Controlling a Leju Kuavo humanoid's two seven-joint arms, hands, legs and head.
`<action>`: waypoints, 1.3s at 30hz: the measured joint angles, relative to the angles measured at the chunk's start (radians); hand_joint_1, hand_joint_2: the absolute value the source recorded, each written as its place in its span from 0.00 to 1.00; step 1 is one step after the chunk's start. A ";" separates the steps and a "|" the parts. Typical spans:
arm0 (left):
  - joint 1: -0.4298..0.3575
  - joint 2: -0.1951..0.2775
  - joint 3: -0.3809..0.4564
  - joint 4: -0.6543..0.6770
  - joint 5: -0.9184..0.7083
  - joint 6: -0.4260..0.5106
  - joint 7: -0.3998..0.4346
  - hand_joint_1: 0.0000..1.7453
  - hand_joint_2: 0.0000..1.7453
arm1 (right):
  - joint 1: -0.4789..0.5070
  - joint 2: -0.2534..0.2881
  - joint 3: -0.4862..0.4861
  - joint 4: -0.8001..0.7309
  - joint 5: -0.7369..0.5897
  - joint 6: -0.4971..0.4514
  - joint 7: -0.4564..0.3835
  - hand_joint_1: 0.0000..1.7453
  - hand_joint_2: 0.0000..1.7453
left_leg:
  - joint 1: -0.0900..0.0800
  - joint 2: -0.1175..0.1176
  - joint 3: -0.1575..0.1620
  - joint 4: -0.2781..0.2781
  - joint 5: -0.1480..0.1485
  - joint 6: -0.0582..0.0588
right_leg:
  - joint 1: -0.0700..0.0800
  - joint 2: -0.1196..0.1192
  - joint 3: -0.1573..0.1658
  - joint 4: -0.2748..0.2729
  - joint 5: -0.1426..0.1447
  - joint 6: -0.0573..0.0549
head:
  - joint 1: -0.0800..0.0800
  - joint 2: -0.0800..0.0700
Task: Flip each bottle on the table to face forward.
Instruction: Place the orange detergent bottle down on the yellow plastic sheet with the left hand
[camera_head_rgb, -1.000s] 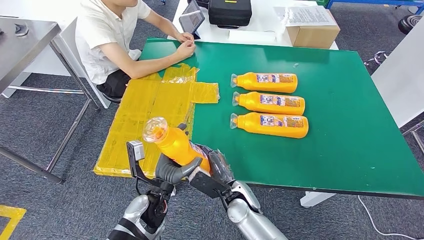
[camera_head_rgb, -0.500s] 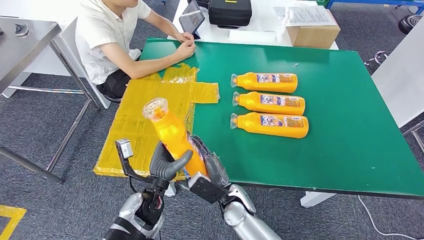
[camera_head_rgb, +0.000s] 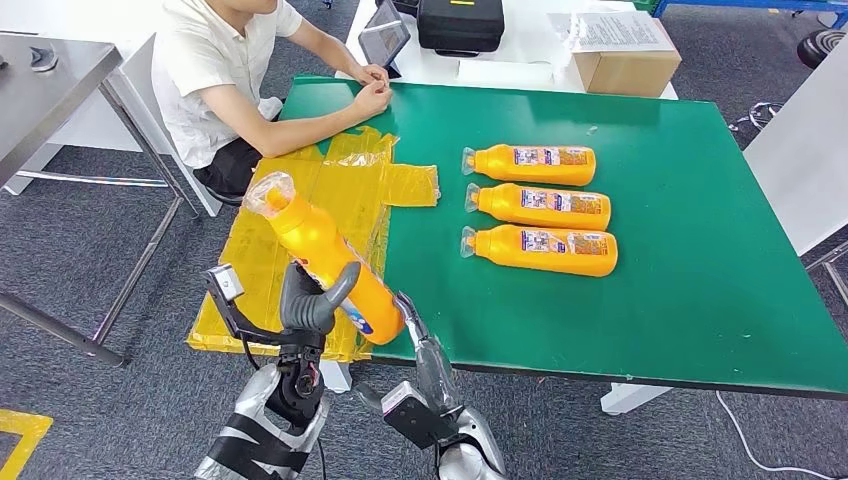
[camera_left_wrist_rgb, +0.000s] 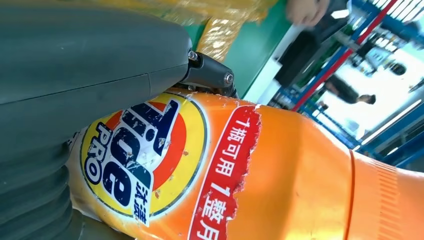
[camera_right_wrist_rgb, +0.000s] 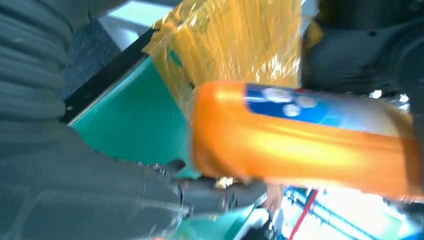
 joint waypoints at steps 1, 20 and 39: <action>-0.014 0.001 0.001 0.006 -0.044 0.049 -0.022 1.00 1.00 | 0.013 -0.001 -0.001 -0.013 0.014 -0.041 0.000 0.00 1.00 | 0.000 0.000 0.000 0.000 0.000 0.000 | 0.000 0.000 0.000 0.000 0.000 0.000 | 0.000 0.000; -0.334 0.090 -0.055 0.532 -1.632 0.504 0.192 1.00 1.00 | 0.244 0.043 -0.468 -0.648 0.364 -0.162 -0.001 0.00 1.00 | 0.000 0.000 0.000 0.000 0.001 0.000 | 0.000 0.000 0.000 0.000 0.001 0.000 | 0.000 0.000; -0.471 0.103 -0.029 0.710 -1.557 0.022 0.288 0.00 1.00 | 0.267 0.063 -0.448 -0.717 0.165 -0.162 -0.001 0.00 1.00 | 0.000 0.000 -0.001 0.000 0.001 -0.001 | 0.000 0.000 0.000 0.001 0.001 0.000 | 0.000 0.000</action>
